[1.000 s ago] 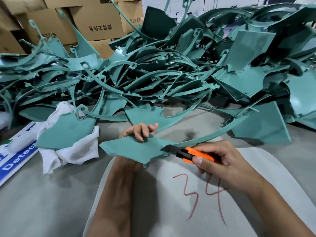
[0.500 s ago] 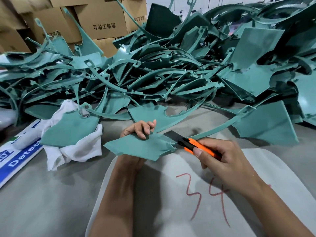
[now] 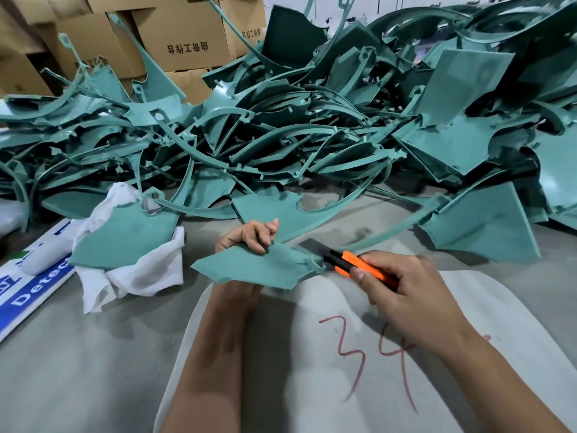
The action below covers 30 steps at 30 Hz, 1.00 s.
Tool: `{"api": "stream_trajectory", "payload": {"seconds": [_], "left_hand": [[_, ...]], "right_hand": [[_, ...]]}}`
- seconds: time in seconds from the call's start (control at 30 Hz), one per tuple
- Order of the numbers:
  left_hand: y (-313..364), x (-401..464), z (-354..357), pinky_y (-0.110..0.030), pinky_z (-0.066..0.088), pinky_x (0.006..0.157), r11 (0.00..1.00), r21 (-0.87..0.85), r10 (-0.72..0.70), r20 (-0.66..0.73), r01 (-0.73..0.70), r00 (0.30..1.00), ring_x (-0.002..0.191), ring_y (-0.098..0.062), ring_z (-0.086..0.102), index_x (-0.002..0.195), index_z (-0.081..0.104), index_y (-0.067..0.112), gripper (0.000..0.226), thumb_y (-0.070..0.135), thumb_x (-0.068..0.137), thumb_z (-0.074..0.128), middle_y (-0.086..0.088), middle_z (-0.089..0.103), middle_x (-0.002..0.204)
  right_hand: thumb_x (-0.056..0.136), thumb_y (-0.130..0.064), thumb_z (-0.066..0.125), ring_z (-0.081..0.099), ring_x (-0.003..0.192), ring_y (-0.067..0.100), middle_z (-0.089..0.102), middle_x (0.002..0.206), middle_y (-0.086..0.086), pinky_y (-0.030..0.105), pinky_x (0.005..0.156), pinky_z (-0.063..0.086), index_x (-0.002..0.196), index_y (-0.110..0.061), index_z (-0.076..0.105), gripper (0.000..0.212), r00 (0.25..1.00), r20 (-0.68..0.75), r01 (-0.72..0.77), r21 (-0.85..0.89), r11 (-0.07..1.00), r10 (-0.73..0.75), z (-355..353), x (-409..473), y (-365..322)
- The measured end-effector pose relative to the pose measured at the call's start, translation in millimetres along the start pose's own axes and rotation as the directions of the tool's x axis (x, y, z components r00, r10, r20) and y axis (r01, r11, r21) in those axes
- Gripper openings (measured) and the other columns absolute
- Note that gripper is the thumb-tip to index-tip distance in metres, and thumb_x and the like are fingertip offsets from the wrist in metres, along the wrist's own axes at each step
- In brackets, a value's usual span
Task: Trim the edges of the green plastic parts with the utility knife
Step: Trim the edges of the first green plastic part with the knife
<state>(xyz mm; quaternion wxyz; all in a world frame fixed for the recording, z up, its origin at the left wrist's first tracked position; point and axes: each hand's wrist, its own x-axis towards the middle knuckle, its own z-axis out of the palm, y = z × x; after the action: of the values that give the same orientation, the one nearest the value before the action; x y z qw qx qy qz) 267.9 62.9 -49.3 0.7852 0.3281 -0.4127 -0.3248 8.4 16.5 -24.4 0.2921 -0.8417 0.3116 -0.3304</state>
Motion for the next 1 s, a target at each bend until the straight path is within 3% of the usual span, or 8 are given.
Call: {"api": "stream_trajectory", "payload": {"seconds": [0.2,0.27,0.33,0.5,0.63,0.73,0.87,1.0], "left_hand": [[14,3,9,-0.039,0.044,0.097,0.991,0.007,0.135,-0.128,-0.135,0.983,0.066,-0.019,0.057,0.043,0.065,0.016,0.041,0.042,0.043,0.096,-0.002,0.062,0.056],[17,2,9,-0.043,0.041,0.1,0.987,0.076,0.151,-0.124,-0.143,0.981,0.07,-0.019,0.057,0.044,0.066,0.018,0.019,0.025,0.053,0.082,0.001,0.063,0.058],[19,-2,12,-0.043,0.039,0.101,0.973,0.158,0.188,-0.115,-0.169,0.975,0.075,-0.022,0.055,0.044,0.067,0.019,0.016,0.017,0.06,0.065,0.004,0.064,0.059],[23,-2,7,-0.045,0.04,0.103,0.908,0.34,0.293,-0.106,-0.243,0.95,0.081,-0.028,0.051,0.051,0.063,0.017,0.018,0.018,0.068,0.061,0.011,0.064,0.064],[27,-1,1,-0.038,0.042,0.098,0.83,0.455,0.374,-0.022,-0.324,0.927,0.077,-0.022,0.055,0.086,0.061,0.006,0.016,0.016,0.076,0.055,0.016,0.066,0.071],[29,-2,-1,-0.036,0.043,0.097,0.769,0.516,0.418,0.04,-0.377,0.907,0.078,-0.028,0.053,0.081,0.061,0.005,0.013,0.014,0.076,0.053,0.015,0.066,0.075],[28,-5,0,-0.041,0.042,0.099,0.759,0.539,0.425,0.018,-0.366,0.905,0.079,-0.029,0.052,0.076,0.06,0.006,0.01,0.01,0.079,0.051,-0.009,0.06,0.079],[27,-4,0,-0.038,0.044,0.098,0.772,0.521,0.433,-0.014,-0.363,0.901,0.078,-0.026,0.054,0.074,0.06,0.011,0.009,0.009,0.078,0.052,0.002,0.062,0.073]], "right_hand": [[0.1,-0.033,0.061,0.047,0.052,0.019,0.055,0.061,0.005,0.036,0.05,0.038,0.086,-0.023,0.072,0.021,0.991,-0.124,0.066,0.185,0.981,-0.044,-1,0,-8],[0.101,-0.034,0.061,0.049,0.051,0.019,0.056,0.061,0.001,0.029,0.049,0.036,0.087,-0.03,0.072,0.018,0.99,-0.086,0.128,0.218,0.968,-0.112,0,-2,-15],[0.101,-0.036,0.06,0.049,0.051,0.021,0.056,0.06,0.002,0.032,0.048,0.036,0.088,-0.033,0.071,0.017,0.99,-0.037,0.14,0.25,0.958,-0.135,1,-4,-16],[0.098,-0.04,0.06,0.047,0.052,0.024,0.055,0.061,0.004,0.045,0.049,0.04,0.09,-0.022,0.073,0.023,0.998,0.01,0.061,0.142,0.988,-0.063,0,-4,-4],[0.094,-0.043,0.058,0.046,0.053,0.023,0.055,0.06,0.004,0.044,0.052,0.041,0.089,-0.021,0.071,0.026,0.999,-0.032,-0.018,0.054,0.998,0.02,-5,-1,4],[0.096,-0.042,0.059,0.046,0.053,0.022,0.054,0.06,0.003,0.043,0.051,0.039,0.091,-0.025,0.072,0.022,0.998,-0.058,0.01,0.072,0.997,-0.006,-8,-1,3],[0.098,-0.042,0.058,0.045,0.051,0.02,0.053,0.06,-0.001,0.041,0.049,0.038,0.089,-0.029,0.072,0.021,0.998,0.003,0.066,0.084,0.994,-0.066,-6,-4,-1],[0.098,-0.042,0.059,0.05,0.054,0.02,0.055,0.059,-0.003,0.044,0.052,0.045,0.089,-0.03,0.071,0.019,0.999,-0.04,0.011,-0.076,0.997,-0.014,-8,-1,3]]}}
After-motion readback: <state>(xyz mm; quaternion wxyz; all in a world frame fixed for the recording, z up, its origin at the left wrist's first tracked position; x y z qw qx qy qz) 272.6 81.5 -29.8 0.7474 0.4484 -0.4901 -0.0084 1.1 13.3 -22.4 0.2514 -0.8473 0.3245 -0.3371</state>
